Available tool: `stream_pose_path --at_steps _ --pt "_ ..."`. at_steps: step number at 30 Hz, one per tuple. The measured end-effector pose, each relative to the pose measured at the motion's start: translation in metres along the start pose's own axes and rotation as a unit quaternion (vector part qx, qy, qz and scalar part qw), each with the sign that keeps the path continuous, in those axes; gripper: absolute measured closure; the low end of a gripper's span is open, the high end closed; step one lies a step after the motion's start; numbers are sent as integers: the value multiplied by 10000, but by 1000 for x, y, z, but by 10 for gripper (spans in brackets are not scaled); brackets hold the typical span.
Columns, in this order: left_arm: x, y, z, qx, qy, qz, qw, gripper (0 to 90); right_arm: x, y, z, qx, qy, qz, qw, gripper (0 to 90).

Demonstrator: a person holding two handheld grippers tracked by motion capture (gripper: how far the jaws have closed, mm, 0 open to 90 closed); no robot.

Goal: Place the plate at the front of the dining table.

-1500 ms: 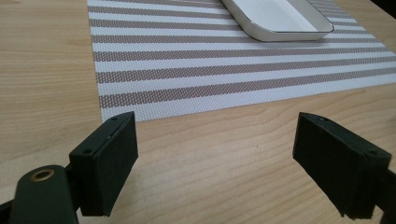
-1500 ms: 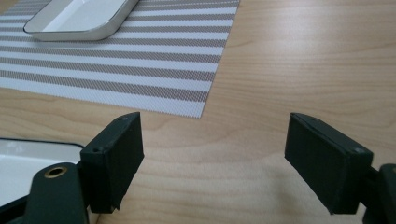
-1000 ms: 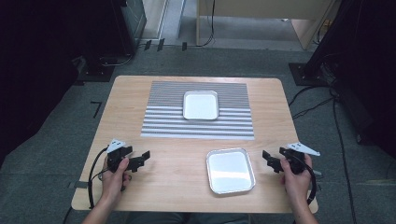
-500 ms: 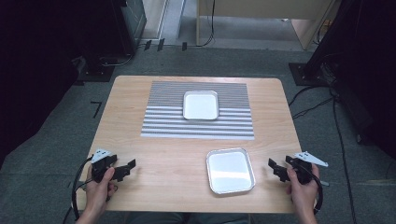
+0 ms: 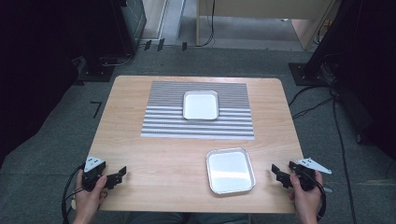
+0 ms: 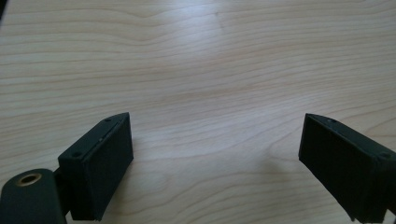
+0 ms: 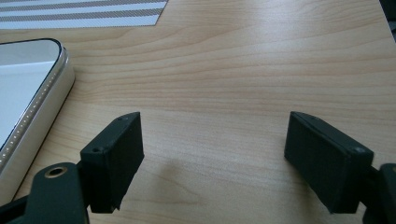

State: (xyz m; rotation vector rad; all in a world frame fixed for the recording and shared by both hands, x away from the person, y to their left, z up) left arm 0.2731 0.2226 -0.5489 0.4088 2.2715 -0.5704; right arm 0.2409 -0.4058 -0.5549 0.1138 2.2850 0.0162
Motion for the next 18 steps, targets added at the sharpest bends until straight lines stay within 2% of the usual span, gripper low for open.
stream_pose_path --at_steps 3,6,11,14,16,18 --pt "3 9 -7 -189 1 -53 9998 99 1 -2 -1 0 -7 -10 10000 197" --pt "7 15 -12 -323 25 -8 9995 99 1 -4 -1 48 2 -54 10000 195" --pt "10 16 -14 -506 140 253 9983 99 2 -4 -1 204 36 -276 9994 186" --pt "10 16 -13 -509 140 230 9983 93 4 -2 -1 355 42 -520 9980 179" --pt "10 16 -13 -498 144 241 9984 86 5 2 0 541 59 -714 9960 177" --pt "10 17 -13 -463 154 265 9985 82 5 4 0 613 75 -755 9952 172"
Point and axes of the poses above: each handheld gripper's, and its own axes: z roughly forward along the jaws, x roughly out of its underside, y roughly to its left, the point moved 5 cm from there along z, roughly forward along the jaws, and after that the axes turned 15 degrees about x, right-handed, at the moved point
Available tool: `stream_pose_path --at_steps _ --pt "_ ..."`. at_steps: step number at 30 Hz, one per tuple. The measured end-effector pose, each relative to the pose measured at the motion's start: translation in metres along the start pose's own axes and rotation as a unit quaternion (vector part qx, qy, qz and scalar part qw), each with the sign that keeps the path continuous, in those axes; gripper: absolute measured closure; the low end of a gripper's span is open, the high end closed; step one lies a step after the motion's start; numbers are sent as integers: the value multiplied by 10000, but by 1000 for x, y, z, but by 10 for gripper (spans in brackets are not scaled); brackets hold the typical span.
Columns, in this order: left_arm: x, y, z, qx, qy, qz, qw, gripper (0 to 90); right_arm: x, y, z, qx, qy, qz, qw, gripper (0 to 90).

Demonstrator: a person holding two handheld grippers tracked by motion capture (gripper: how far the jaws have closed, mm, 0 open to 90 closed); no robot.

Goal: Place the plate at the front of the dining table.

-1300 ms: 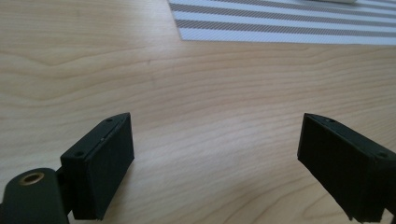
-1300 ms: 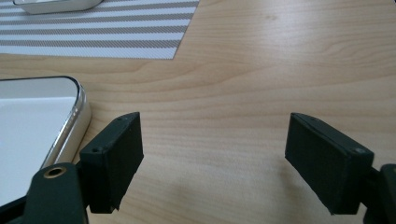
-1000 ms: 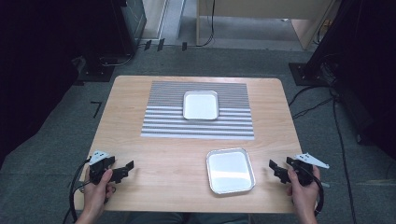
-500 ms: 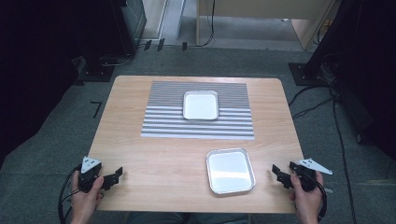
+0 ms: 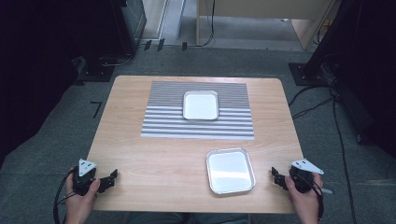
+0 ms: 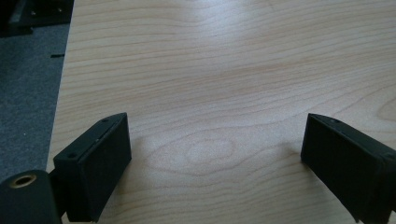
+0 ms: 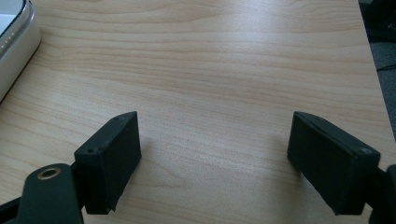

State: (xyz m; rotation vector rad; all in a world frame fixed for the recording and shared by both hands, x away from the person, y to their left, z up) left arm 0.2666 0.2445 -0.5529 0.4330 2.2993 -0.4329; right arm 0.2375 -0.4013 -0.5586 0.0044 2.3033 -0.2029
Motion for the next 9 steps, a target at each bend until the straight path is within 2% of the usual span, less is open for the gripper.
stream_pose_path --at_steps 9 --pt "-2 0 4 -39 53 -48 10000 38 0 0 1 34 4 18 10000 158"
Point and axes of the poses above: each handheld gripper's, and its own axes: z roughly forward along the jaws, x roughly out of its underside, y roughly to its left, the point moved 5 cm from there along z, roughly forward along the jaws, and after that the axes turned 15 degrees about x, right-handed, at the moved point
